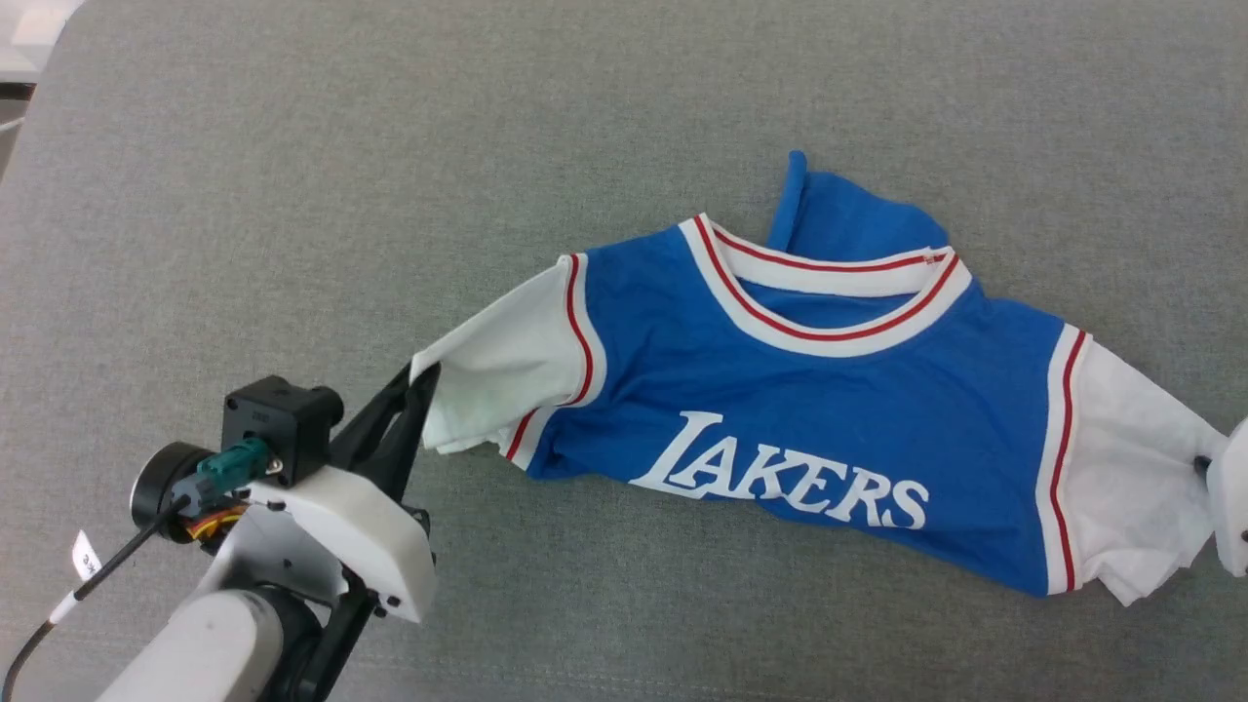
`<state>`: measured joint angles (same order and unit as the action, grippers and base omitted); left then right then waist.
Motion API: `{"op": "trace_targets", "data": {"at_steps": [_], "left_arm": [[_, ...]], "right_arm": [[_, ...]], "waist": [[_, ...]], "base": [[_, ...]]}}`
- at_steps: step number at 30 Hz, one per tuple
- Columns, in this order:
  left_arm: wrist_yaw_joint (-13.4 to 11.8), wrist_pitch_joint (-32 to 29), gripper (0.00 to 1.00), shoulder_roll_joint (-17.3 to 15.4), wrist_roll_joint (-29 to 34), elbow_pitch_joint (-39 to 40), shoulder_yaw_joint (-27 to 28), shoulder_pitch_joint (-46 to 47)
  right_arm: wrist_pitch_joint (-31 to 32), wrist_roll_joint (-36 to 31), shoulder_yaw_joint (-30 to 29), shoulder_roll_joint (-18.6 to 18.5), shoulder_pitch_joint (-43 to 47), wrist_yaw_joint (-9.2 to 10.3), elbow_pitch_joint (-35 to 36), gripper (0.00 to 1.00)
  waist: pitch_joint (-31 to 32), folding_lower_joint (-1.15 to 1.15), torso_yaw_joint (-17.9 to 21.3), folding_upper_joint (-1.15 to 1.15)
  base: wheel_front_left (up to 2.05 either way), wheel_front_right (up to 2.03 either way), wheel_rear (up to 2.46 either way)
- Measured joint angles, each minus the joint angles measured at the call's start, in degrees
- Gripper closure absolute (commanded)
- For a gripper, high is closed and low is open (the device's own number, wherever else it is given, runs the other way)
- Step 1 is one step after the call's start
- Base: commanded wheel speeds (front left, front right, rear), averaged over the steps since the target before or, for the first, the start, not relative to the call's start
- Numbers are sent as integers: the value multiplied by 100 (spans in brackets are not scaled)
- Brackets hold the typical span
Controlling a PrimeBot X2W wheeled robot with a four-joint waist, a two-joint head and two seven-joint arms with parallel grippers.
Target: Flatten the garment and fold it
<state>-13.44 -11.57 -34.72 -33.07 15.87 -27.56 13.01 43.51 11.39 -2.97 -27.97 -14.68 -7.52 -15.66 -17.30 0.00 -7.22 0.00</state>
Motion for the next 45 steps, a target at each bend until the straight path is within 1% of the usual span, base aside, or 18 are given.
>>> {"op": "trace_targets", "data": {"at_steps": [4, 7, 9, 10, 12, 16, 20, 26, 29, 34, 38, 42, 45], "left_arm": [[29, 18, 100, 10, -3, -78, -24, 5], [35, 125, 100, 11, -13, -192, 18, 5], [87, 216, 100, -5, -12, -225, 46, 7], [87, 283, 100, -7, -12, -215, 82, 9], [79, 435, 100, -18, -10, -158, 204, 27], [19, 637, 100, -109, -10, 9, 475, 53], [-85, 787, 100, -219, -13, 188, 805, 152], [-180, 944, 100, -478, -124, 450, 1355, 275], [-183, 1007, 100, -628, -177, 583, 1628, 392], [-221, 1035, 100, -691, -506, 940, 2130, 720], [-240, 957, 100, -969, -548, 1163, 2480, 1115], [-219, 735, 100, -1203, -592, 1025, 2555, 1658], [-25, 539, 100, -1298, -679, 630, 2442, 2194]], "right_arm": [[-192, 88, 270, -66, -21, -2, -98, 100], [-577, 64, 322, -54, -35, -3, -188, 100], [-846, 9, 348, -67, -36, -4, -182, 100], [-929, 81, 289, -41, -46, -5, -136, 100], [-1065, 205, 151, -10, -147, -8, 124, 100], [-1151, 112, -18, -190, -571, -9, 936, 100], [-1166, 82, -32, -382, -738, -9, 1477, 100], [-1305, 130, -64, -446, -1000, -9, 1991, 100], [-1367, 178, -64, -466, -1141, -9, 2203, 100], [-1524, 345, -297, -383, -1688, -9, 2473, 100], [-1640, 412, -308, -375, -2305, -9, 2580, 100], [-1715, 450, -98, -457, -2998, -9, 2416, 100], [-1906, 456, 152, -534, -3646, -9, 2005, 100]], "waist": [[6, 0, -5, 0], [94, 0, 25, 0], [185, 1, 52, 0], [239, 1, 66, 0], [356, 1, 98, 0], [619, 1, 184, 0], [911, 0, 281, 0], [1345, -1, 453, 0], [1516, -1, 550, 0], [1634, -1, 760, 0], [1546, 0, 888, 0], [1324, 0, 951, 0], [1095, 1, 988, 0]], "base": [[0, 0, 0], [0, 0, 0], [0, 0, 0], [0, 0, 0], [0, 0, 0], [0, 0, 0], [0, 0, 0], [0, 0, 0], [0, 0, 0], [0, 0, 0], [0, 0, 0], [0, 0, 0], [0, 0, 0]]}}
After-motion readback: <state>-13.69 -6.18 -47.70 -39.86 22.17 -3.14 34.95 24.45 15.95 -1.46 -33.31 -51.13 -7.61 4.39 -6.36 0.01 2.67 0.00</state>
